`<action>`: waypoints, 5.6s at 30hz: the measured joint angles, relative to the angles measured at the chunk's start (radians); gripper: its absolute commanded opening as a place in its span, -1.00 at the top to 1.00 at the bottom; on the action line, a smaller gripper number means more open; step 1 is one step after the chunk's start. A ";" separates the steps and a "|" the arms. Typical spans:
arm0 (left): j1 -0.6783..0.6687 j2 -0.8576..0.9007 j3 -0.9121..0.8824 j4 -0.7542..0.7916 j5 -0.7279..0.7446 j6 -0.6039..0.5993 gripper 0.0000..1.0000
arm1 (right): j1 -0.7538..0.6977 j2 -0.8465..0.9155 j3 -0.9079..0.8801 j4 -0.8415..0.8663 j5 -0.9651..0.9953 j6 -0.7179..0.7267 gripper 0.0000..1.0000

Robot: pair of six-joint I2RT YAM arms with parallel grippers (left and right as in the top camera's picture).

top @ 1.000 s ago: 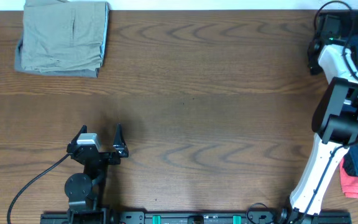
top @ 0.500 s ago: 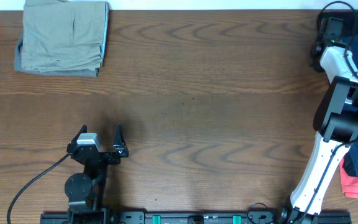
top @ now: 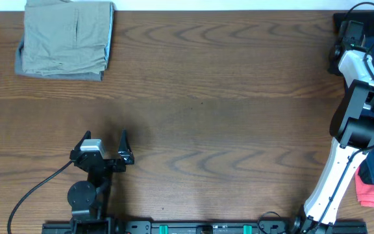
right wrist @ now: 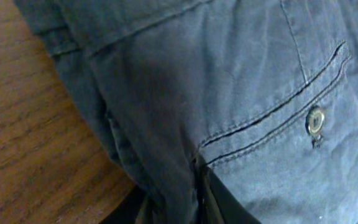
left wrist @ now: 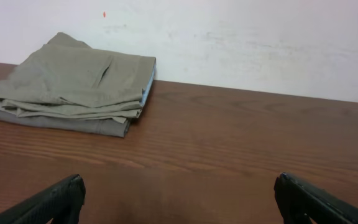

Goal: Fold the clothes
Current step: 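Reach the right gripper to the navy trousers on the right stack, then grasp the navy trousers with the right gripper and lift, then drag the navy trousers leftward and lay them flat mid-table, then straighten the trousers' right edge, then retract the right gripper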

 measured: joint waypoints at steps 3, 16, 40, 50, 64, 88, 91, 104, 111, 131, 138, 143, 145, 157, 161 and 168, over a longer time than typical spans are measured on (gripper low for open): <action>0.000 0.000 0.000 0.000 0.000 0.000 -0.96 | -0.001 -0.011 0.000 -0.009 0.000 0.038 0.97; 0.000 0.000 0.000 0.000 0.000 0.000 -0.96 | -0.015 -0.140 0.000 -0.069 -0.011 0.131 0.98; 0.000 0.000 0.000 0.000 0.000 0.000 -0.96 | 0.002 -0.447 -0.005 -0.226 -0.109 0.212 0.83; 0.000 0.000 0.000 0.000 0.000 0.000 -0.96 | 0.002 -0.447 -0.006 -0.230 -0.293 0.216 0.98; 0.000 0.000 0.000 0.000 0.000 0.000 -0.96 | 0.178 -0.456 -0.006 -0.229 -0.350 0.216 0.97; 0.000 0.000 0.000 0.000 0.000 0.000 -0.96 | 0.982 -0.299 -0.140 -0.188 -0.887 0.352 0.98; 0.000 0.000 0.000 0.000 0.000 0.000 -0.96 | 1.051 -0.298 -0.146 -0.200 -0.951 0.357 0.92; 0.000 0.000 0.000 0.000 0.000 0.000 -0.96 | 1.056 -0.425 -0.145 -0.461 -0.963 0.389 -0.14; 0.000 0.000 0.000 0.000 0.000 0.000 -0.96 | 0.840 -0.539 -0.145 -0.673 -0.738 0.438 -0.98; 0.000 0.000 0.000 0.000 0.000 0.000 -0.96 | 0.389 -0.568 -0.545 -0.567 -0.657 0.439 -0.65; 0.000 0.000 0.000 0.000 0.000 0.000 -0.96 | 0.391 -0.568 -0.700 -0.420 -0.694 0.430 -0.08; 0.000 0.000 0.000 0.000 0.000 0.000 -0.96 | 0.391 -0.573 -0.764 -0.326 -0.706 0.443 -0.02; 0.000 0.000 0.000 0.000 0.000 0.000 -0.96 | 0.392 -0.585 -0.781 -0.279 -0.711 0.443 0.03; 0.000 0.000 0.000 0.000 0.000 0.000 -0.96 | 0.393 -0.618 -0.848 -0.096 -0.719 0.455 0.98; 0.000 0.000 0.000 0.000 0.000 0.000 -0.96 | 0.388 -0.616 -0.850 -0.053 -0.718 0.455 0.97; 0.000 0.000 0.000 0.000 0.000 0.000 -0.96 | 0.373 -0.615 -0.848 -0.047 -0.695 0.455 0.98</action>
